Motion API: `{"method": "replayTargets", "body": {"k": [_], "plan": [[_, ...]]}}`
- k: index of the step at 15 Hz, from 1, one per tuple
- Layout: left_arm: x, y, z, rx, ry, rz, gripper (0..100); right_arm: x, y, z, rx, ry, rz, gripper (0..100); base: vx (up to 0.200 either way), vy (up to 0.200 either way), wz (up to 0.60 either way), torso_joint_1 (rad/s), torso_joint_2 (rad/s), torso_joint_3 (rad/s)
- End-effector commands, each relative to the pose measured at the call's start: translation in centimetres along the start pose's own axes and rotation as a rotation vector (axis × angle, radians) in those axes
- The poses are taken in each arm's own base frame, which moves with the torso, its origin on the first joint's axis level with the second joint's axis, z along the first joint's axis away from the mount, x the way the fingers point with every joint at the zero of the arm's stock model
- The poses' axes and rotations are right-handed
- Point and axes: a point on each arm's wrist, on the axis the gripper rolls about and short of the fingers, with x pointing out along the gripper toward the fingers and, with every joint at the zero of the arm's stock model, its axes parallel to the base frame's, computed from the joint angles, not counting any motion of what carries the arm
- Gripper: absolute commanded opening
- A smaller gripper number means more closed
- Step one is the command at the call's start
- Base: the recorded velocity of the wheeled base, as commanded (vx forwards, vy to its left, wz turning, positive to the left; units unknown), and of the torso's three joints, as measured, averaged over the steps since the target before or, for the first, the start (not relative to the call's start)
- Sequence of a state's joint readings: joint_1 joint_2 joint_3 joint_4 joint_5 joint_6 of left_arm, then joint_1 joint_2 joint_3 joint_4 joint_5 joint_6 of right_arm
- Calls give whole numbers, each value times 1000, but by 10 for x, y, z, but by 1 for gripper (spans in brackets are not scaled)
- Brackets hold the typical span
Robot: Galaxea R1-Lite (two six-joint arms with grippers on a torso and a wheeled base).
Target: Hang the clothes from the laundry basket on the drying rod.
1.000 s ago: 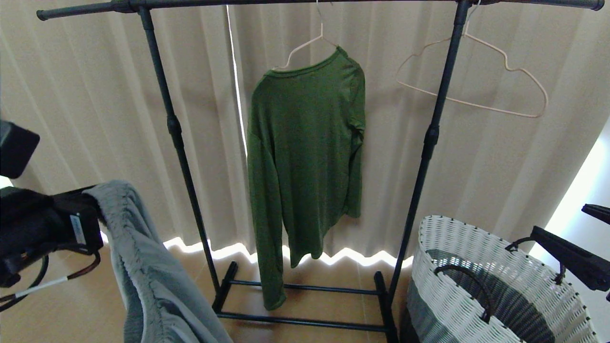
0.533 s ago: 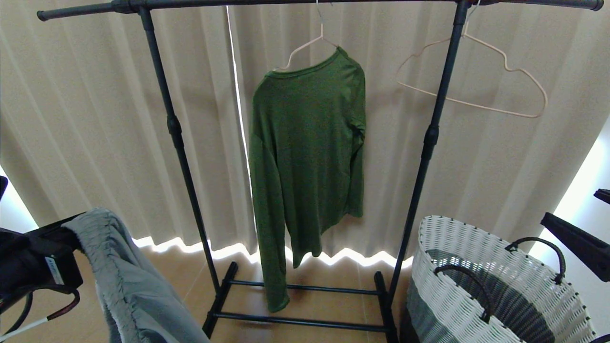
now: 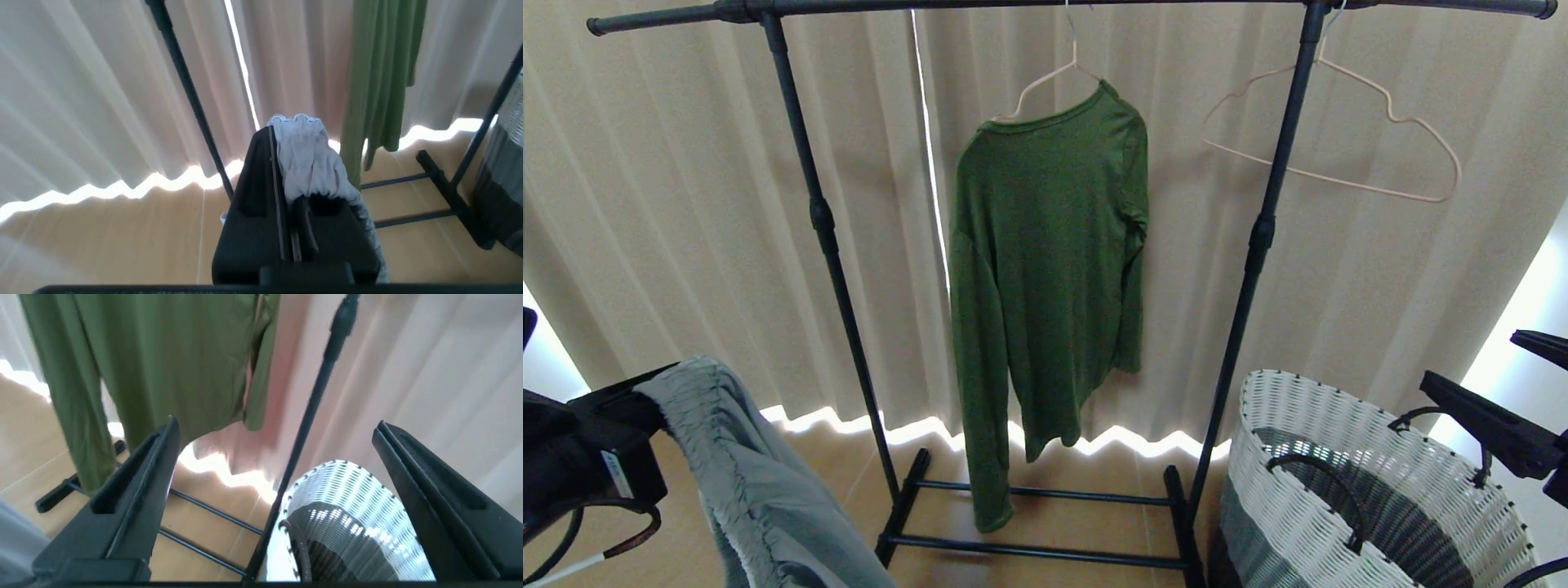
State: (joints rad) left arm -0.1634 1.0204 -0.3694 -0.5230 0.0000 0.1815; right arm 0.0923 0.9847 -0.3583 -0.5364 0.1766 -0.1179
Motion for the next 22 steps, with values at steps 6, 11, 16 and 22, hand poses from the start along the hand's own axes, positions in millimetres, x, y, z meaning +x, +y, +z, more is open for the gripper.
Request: {"method": "replayTargets", "body": {"k": [6,11,16,22], "plan": [[4,-5,4,2,-16,-40,0,-4,-4,2,-3,-15,-36,100,0,0,0,0,0,0],[7,-5,4,0,-28,-36,0,-3,-4,3,-3,-15,-36,100,0,0,0,41,-175,-192],[8,-5,3,1,-20,-37,0,-3,-4,2,-2,-14,-36,100,0,0,0,117,-511,-323],[8,-5,2,1,-19,-38,0,-4,-7,1,-1,-8,-62,100,0,0,0,163,-474,-305]]}}
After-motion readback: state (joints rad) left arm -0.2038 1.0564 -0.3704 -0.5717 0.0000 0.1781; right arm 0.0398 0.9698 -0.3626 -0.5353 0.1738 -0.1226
